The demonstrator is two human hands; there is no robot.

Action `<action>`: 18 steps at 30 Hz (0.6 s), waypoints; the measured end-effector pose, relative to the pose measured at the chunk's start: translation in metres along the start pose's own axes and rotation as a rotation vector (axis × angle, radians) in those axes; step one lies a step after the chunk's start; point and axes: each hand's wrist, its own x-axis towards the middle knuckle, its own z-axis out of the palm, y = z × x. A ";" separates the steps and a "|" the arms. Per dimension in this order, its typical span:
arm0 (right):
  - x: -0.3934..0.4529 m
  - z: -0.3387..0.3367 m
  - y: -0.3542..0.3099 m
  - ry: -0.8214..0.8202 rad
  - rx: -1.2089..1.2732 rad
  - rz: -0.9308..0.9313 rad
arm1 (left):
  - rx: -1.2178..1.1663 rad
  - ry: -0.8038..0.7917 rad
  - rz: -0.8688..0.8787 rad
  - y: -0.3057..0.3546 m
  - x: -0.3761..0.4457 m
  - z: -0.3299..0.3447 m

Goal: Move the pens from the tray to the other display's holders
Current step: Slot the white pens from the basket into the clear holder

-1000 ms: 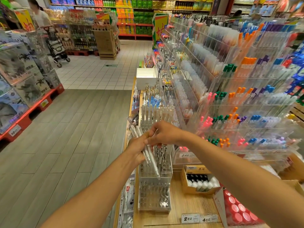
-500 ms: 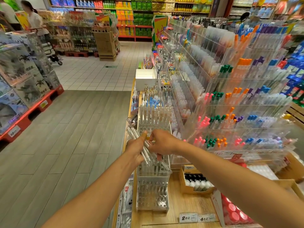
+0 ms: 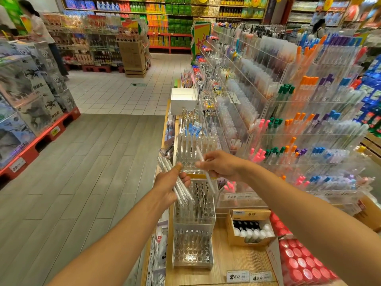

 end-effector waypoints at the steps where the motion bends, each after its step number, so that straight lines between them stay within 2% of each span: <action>1: 0.002 -0.003 -0.002 0.038 0.073 -0.026 | -0.006 -0.017 -0.007 0.000 0.000 0.000; 3: 0.008 -0.007 -0.008 0.132 0.159 -0.112 | -0.001 -0.043 -0.016 0.000 0.002 -0.001; 6: 0.018 -0.012 -0.019 0.312 0.158 -0.239 | 0.013 -0.070 -0.024 0.000 0.003 0.000; 11: 0.033 -0.018 -0.029 0.508 -0.298 -0.368 | 0.024 -0.074 -0.043 0.002 0.005 -0.003; 14: 0.039 -0.016 -0.031 0.568 -0.384 -0.428 | 0.043 -0.069 -0.047 0.004 0.007 -0.008; 18: 0.050 -0.015 -0.030 0.581 -0.442 -0.420 | 0.078 -0.075 -0.042 0.007 0.008 -0.013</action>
